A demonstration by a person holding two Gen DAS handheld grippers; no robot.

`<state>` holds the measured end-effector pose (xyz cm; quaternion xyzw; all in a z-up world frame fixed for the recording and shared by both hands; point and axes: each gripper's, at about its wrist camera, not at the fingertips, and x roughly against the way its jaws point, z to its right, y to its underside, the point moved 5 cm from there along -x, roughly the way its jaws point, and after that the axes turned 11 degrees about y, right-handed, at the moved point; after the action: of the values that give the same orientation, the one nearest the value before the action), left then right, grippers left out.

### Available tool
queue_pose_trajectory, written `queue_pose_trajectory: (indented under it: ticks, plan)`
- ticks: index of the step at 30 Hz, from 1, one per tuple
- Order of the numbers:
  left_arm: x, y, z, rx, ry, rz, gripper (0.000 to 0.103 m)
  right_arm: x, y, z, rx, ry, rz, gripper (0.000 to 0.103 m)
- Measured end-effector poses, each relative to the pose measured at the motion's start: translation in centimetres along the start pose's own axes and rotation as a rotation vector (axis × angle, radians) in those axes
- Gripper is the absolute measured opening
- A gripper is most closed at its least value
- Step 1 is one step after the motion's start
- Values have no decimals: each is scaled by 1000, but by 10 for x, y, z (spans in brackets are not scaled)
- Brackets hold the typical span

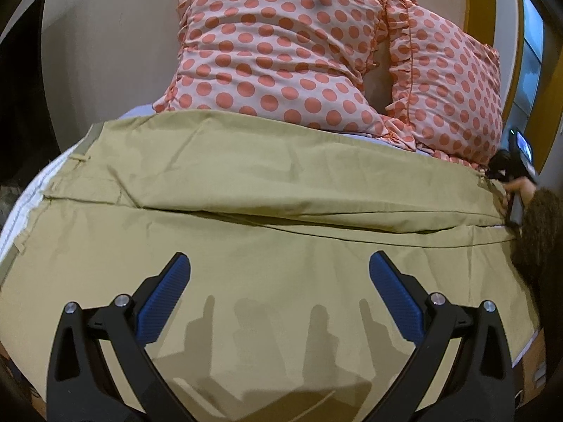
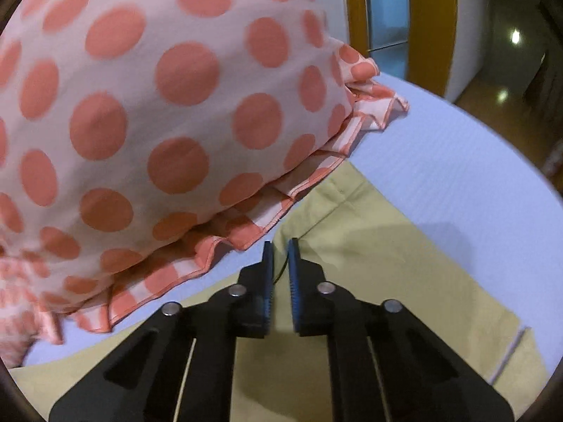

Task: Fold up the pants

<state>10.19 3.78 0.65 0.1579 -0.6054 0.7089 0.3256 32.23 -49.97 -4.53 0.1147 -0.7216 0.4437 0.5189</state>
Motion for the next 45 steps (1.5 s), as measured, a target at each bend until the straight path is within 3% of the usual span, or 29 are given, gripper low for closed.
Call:
queue_pose_trajectory:
  ticks: [4,8,11,14,18,22,24,31,34,36,38,40,45]
  plan:
    - [11,4,-4,30,11,8,101,14,0,28,-171,-209,1,4]
    - [42,2,-12,48,15,84,101,88,15,67,-225,-441,112,4]
    - [58,-1,-20,66,26,129,101,139,41,119,-259,-572,150,4]
    - [69,-11,-30,76,28,153,101,181,107,171,-294,-593,131,3]
    - [68,-31,-40,90,67,139,101,179,167,205,-376,-581,20,4]
    - [48,-51,-56,136,134,83,101,178,173,199,-380,-607,40,3]
    - [31,-61,-72,210,180,45,101,185,170,200,-370,-617,67,4]
    - [-30,-99,-115,386,174,-49,96,188,166,203,-365,-635,90,4]
    - [-66,-118,-128,422,140,-107,86,184,164,203,-365,-635,83,4]
    - [-89,-127,-139,454,112,-140,65,181,162,202,-366,-635,82,4]
    - [-106,-132,-149,462,80,-166,8,179,160,202,-368,-638,83,4]
    - [-100,-129,-155,501,82,-158,7,179,155,200,-369,-648,88,4]
    - [0,-101,-125,337,79,-25,6,193,146,217,-367,-628,158,4]
